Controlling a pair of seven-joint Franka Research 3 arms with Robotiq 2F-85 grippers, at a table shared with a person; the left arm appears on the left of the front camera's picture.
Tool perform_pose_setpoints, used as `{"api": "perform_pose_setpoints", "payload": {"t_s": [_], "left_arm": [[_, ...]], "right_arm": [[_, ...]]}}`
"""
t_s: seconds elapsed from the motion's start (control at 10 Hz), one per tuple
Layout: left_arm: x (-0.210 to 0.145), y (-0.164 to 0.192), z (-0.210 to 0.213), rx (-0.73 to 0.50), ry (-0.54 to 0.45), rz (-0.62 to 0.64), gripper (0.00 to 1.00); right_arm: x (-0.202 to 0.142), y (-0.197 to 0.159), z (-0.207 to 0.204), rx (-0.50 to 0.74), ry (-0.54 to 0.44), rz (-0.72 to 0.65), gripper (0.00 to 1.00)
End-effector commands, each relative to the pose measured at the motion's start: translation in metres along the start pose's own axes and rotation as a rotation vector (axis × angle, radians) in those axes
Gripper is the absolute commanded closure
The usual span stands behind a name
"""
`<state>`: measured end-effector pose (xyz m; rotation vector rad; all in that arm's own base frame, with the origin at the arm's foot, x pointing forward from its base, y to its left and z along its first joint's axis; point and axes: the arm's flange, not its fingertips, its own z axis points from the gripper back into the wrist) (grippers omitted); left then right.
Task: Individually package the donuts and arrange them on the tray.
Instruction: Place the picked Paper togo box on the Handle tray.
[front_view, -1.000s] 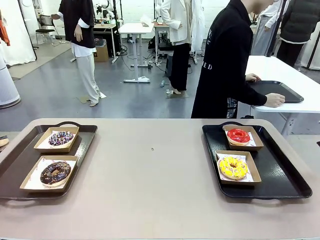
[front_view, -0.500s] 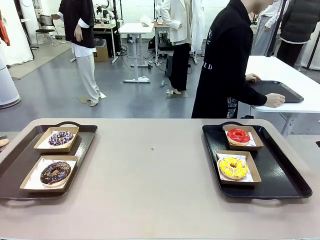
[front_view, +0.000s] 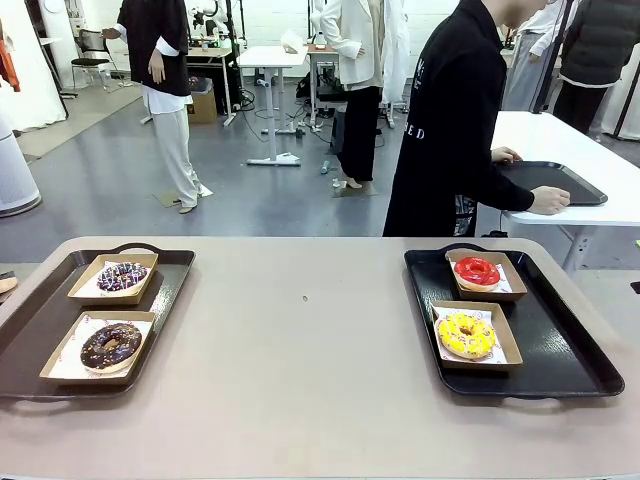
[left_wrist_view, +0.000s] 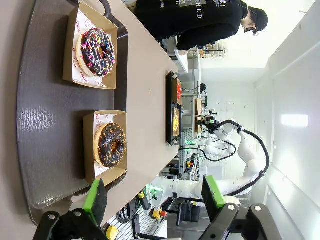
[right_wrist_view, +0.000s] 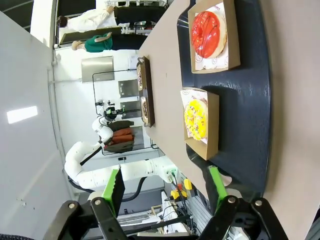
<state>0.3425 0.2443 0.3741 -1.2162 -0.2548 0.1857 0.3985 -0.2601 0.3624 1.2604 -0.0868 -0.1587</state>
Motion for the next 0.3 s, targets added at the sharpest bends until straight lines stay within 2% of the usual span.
{"api": "perform_pose_setpoints", "payload": {"t_s": [0.0, 0.2], "left_arm": [[-0.0037, -0.0013, 0.0004, 0.007, -0.003, -0.006, 0.00], [-0.0037, -0.0013, 0.0004, 0.007, -0.003, -0.006, 0.00]], "right_arm": [[-0.0037, 0.0015, 0.0014, -0.008, 0.018, 0.005, 0.14], [-0.0037, 0.0015, 0.0014, -0.008, 0.018, 0.005, 0.14]]}}
